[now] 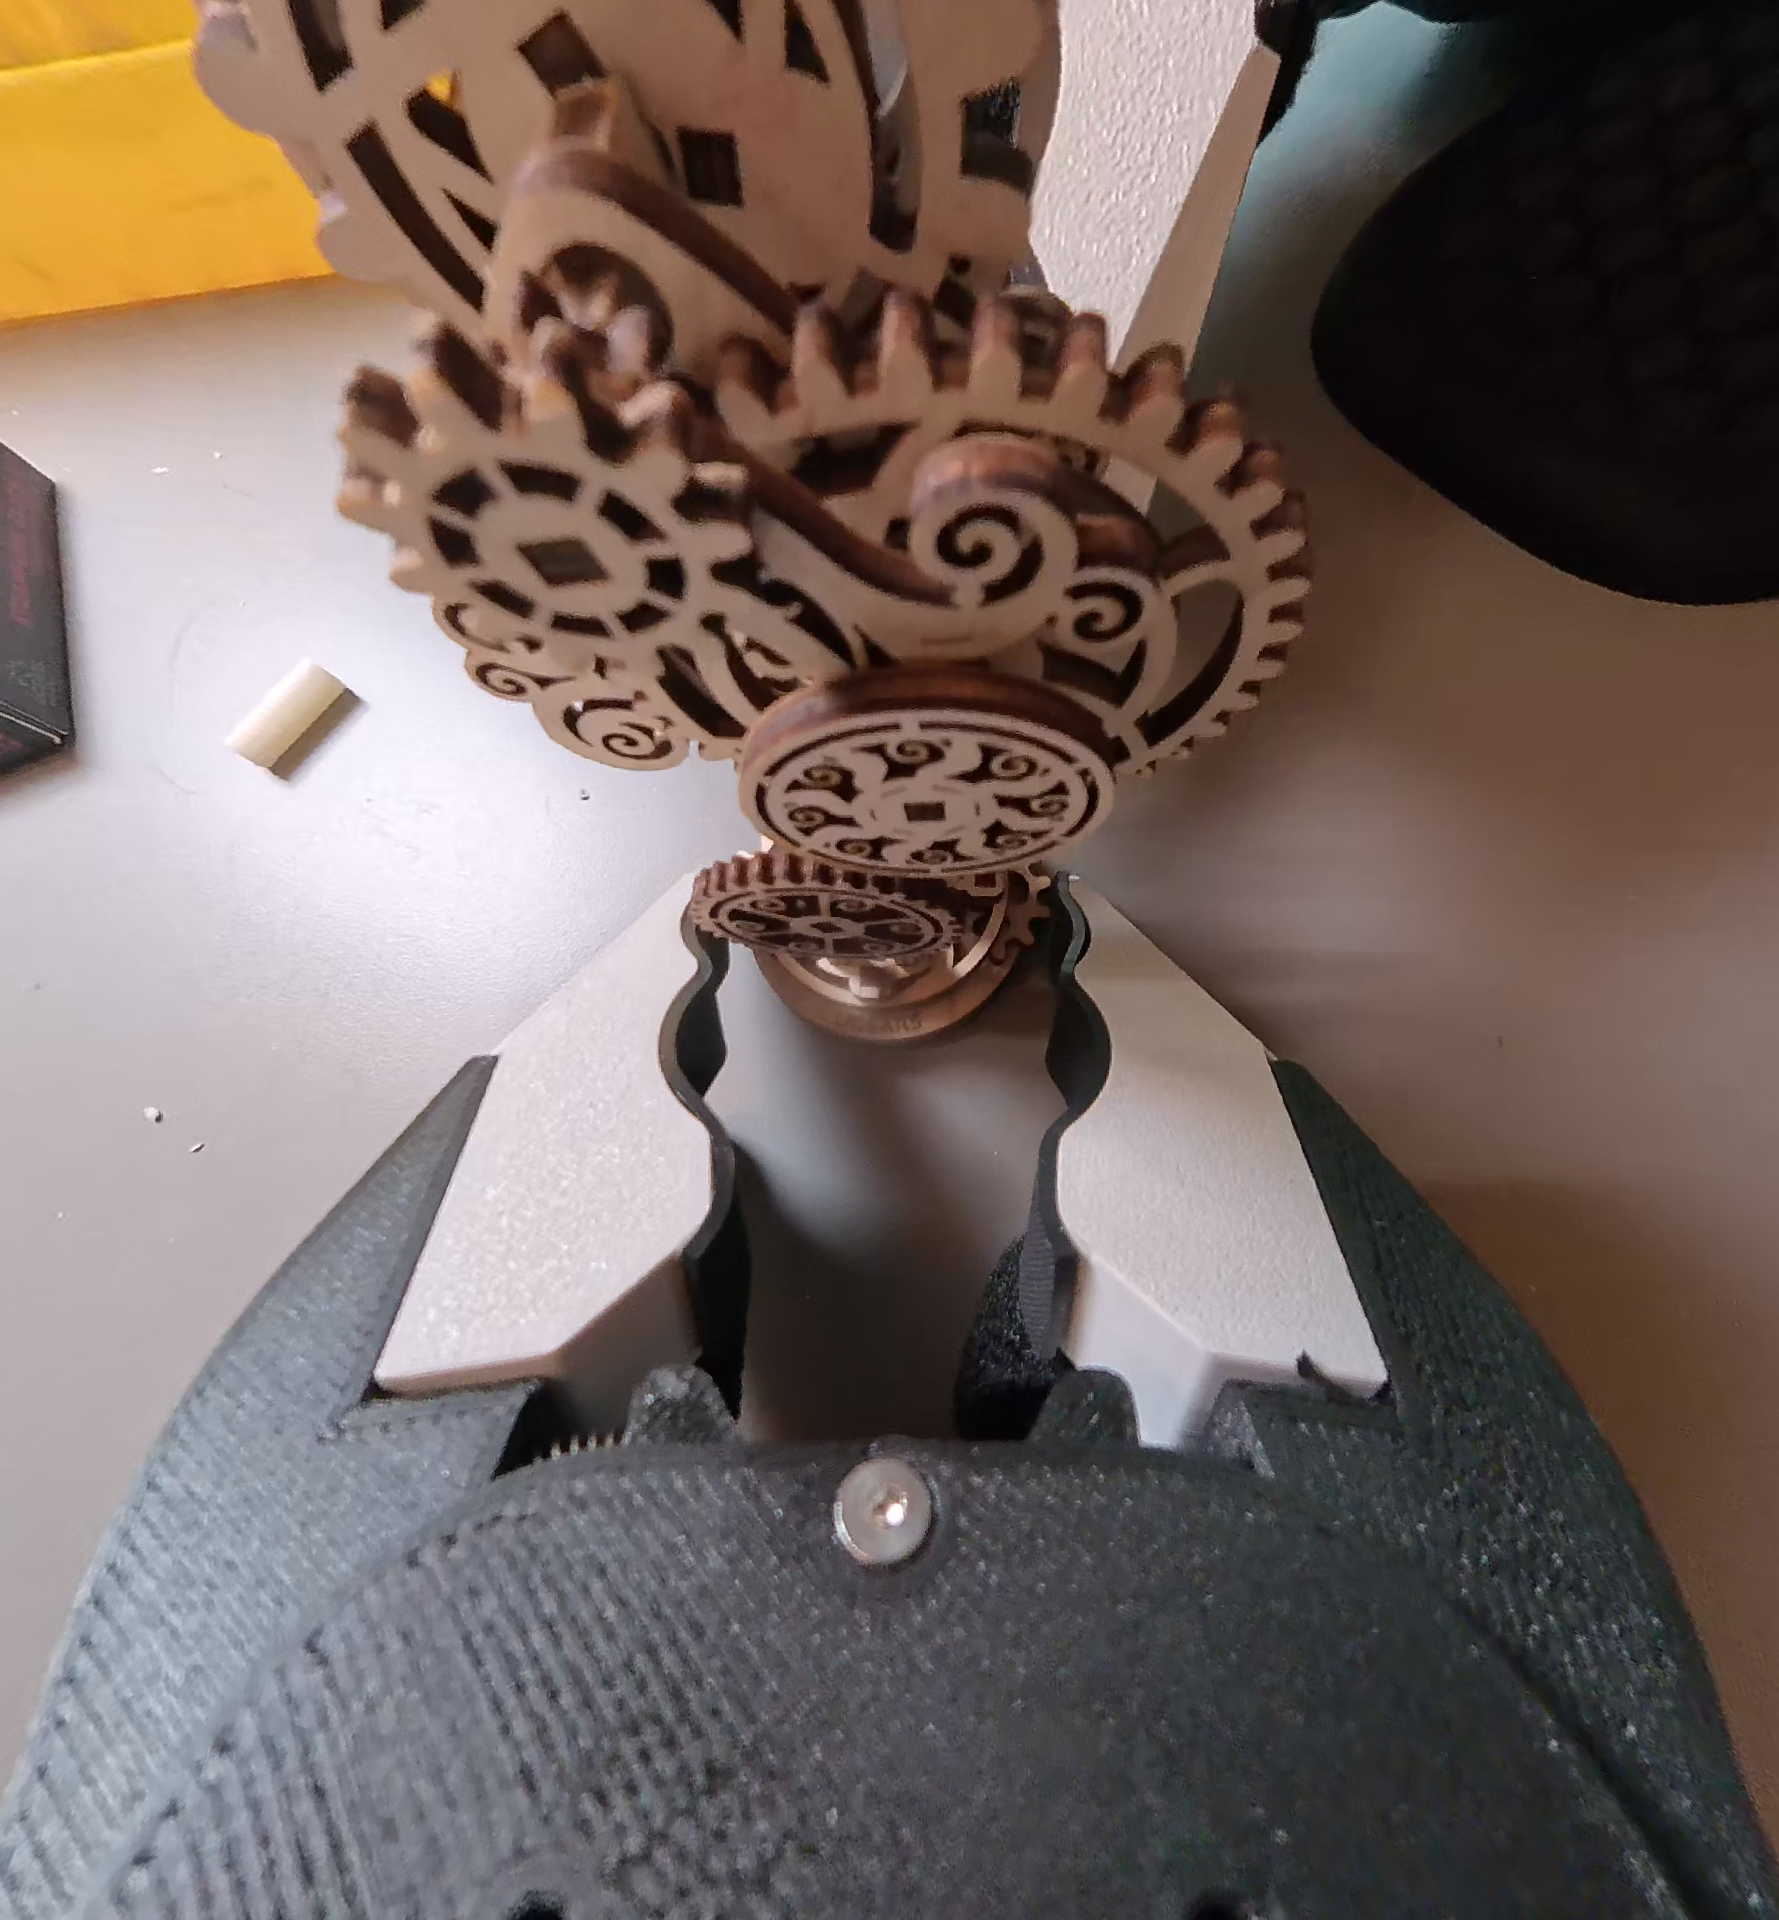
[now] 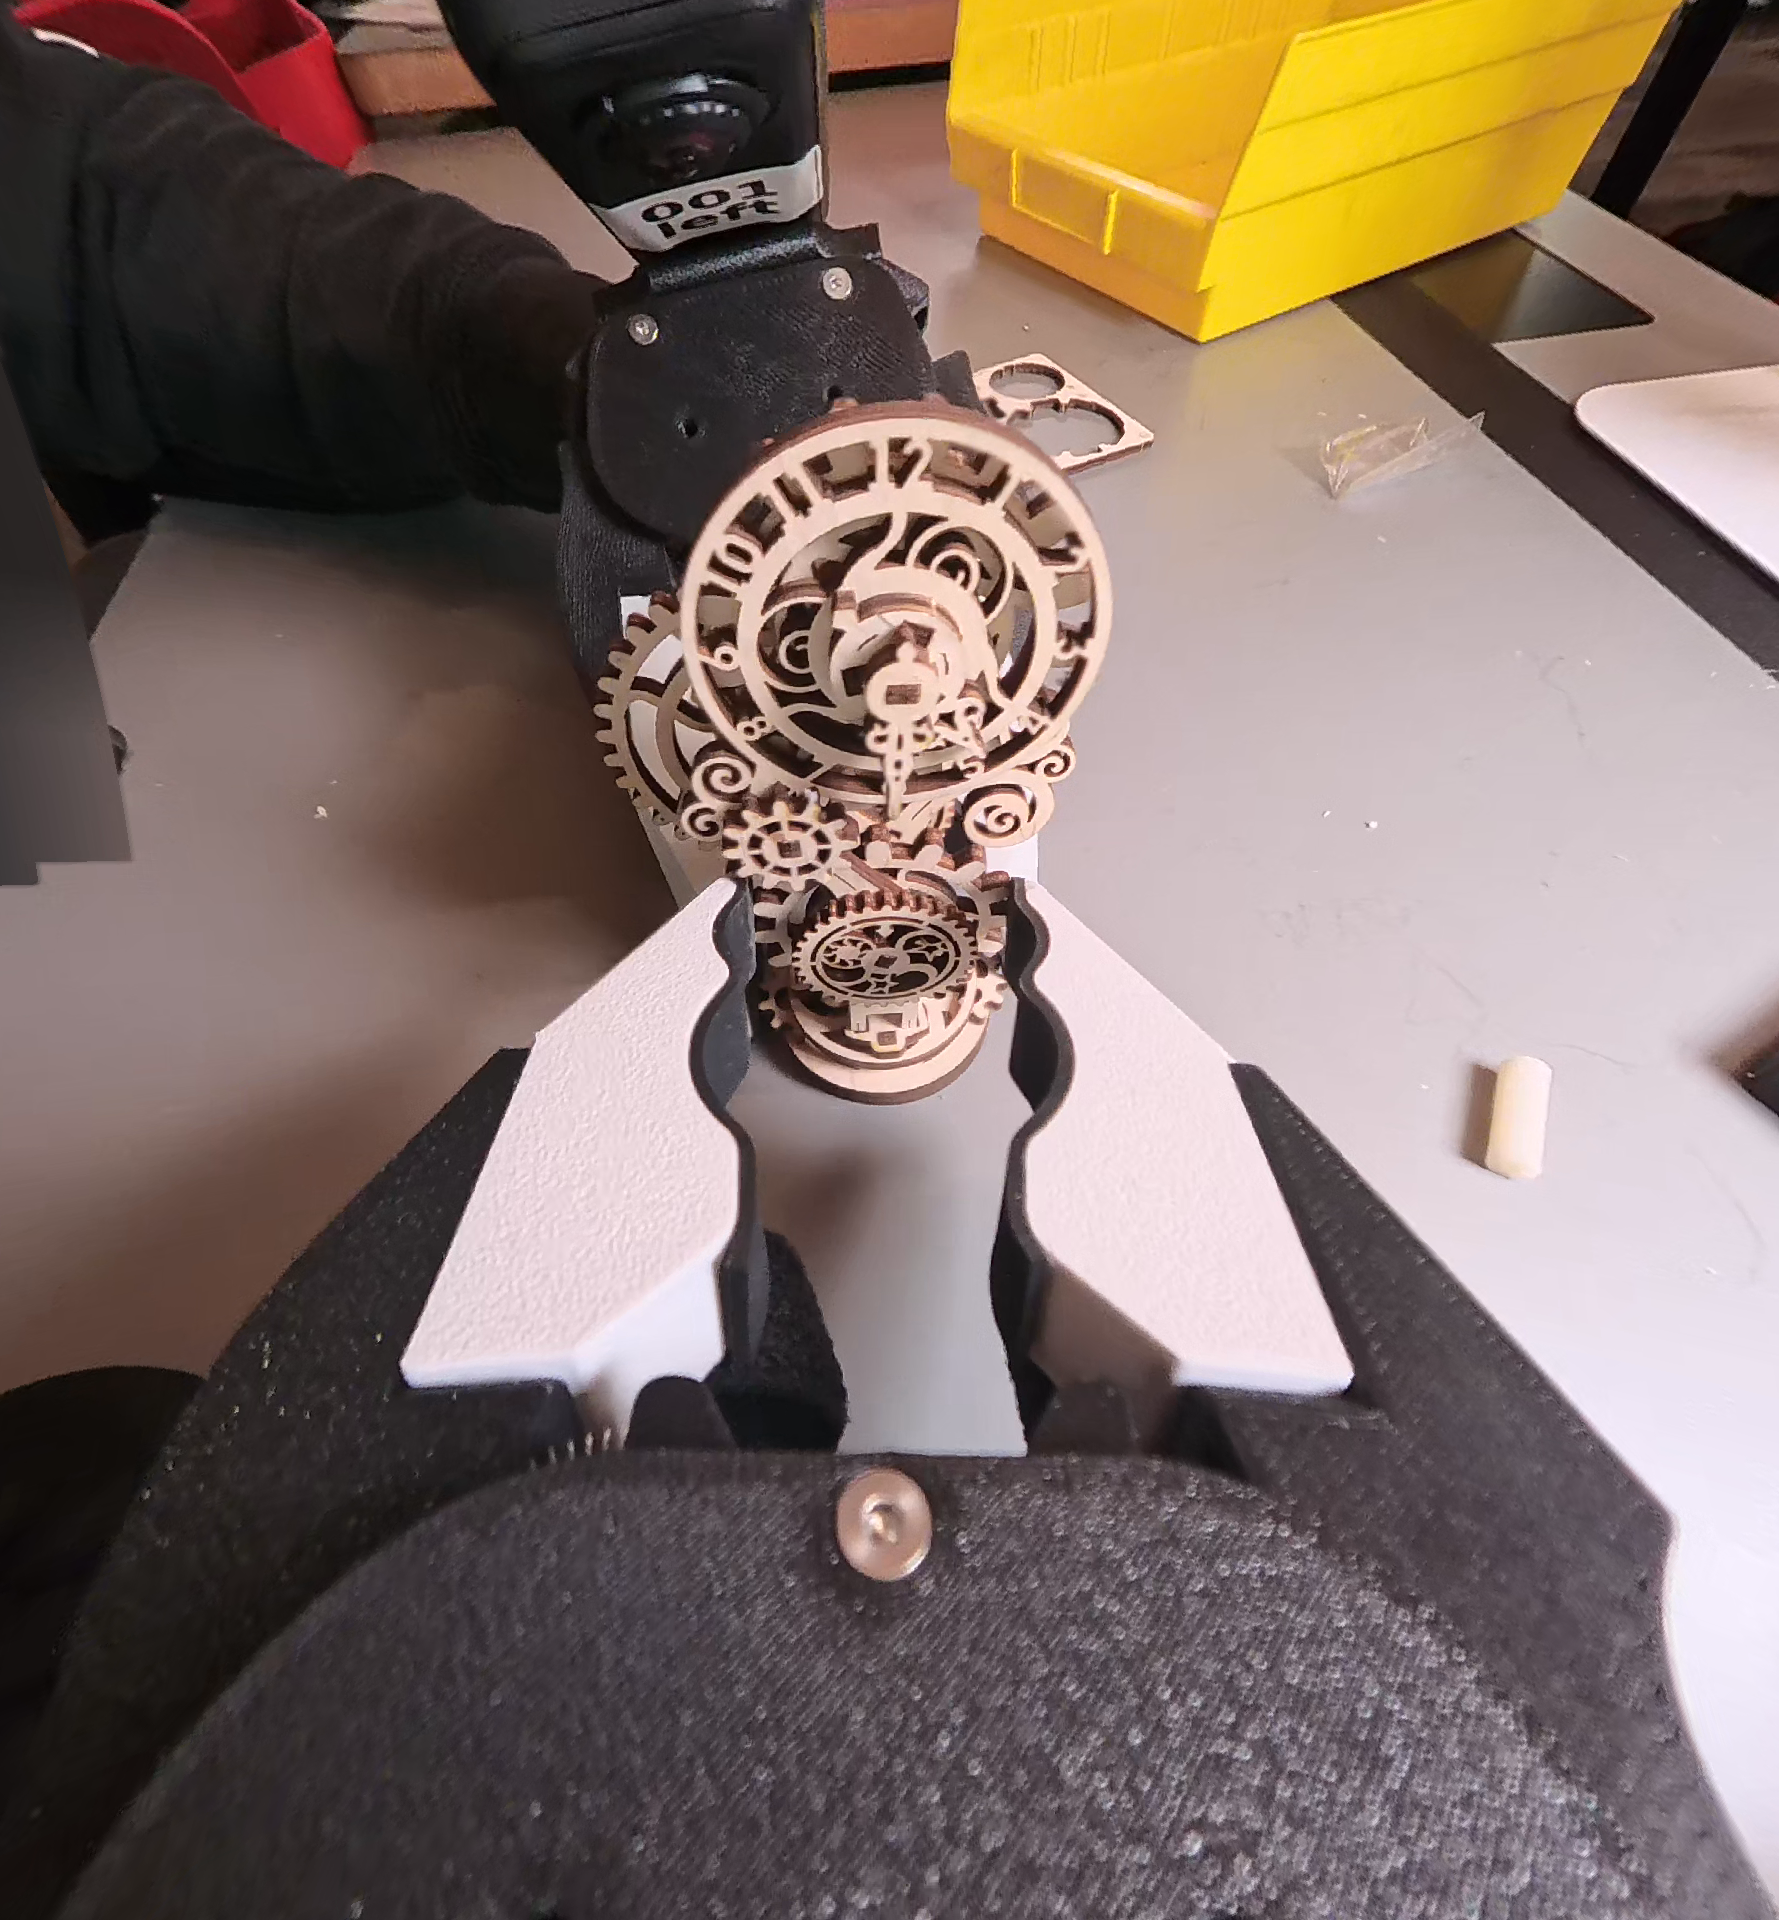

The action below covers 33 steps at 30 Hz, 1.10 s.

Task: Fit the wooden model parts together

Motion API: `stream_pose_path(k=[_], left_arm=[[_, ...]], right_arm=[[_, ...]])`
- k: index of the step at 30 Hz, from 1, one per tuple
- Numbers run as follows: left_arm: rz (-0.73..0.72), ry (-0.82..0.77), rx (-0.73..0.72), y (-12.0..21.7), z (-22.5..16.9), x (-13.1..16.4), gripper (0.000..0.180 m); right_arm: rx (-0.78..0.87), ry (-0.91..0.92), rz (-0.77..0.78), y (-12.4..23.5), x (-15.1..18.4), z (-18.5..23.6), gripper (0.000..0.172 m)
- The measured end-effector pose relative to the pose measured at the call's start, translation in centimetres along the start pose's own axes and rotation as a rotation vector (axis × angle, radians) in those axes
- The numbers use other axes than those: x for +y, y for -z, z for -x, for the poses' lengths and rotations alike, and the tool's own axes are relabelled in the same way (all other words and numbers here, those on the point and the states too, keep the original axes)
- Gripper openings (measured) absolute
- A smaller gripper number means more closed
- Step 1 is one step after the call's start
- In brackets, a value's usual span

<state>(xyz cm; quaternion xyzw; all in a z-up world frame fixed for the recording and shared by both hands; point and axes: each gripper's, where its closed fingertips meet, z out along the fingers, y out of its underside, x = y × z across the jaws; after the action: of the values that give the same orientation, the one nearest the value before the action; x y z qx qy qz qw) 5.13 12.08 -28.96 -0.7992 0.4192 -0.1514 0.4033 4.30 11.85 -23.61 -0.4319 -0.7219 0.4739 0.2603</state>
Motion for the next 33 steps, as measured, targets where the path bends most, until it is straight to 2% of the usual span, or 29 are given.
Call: stream_pose_path(k=[16, 33], left_arm=[[0.0, 0.002, -0.007, 0.01, -0.02, 0.0, 0.061], [0.0, 0.003, -0.007, -0.03, -0.02, 0.03, 0.061]], right_arm=[[-0.004, 0.069, -0.044, 0.16, 0.12, 0.19, 0.048], [-0.016, 0.04, -0.05, -0.03, 0.3, 0.11, 0.048]])
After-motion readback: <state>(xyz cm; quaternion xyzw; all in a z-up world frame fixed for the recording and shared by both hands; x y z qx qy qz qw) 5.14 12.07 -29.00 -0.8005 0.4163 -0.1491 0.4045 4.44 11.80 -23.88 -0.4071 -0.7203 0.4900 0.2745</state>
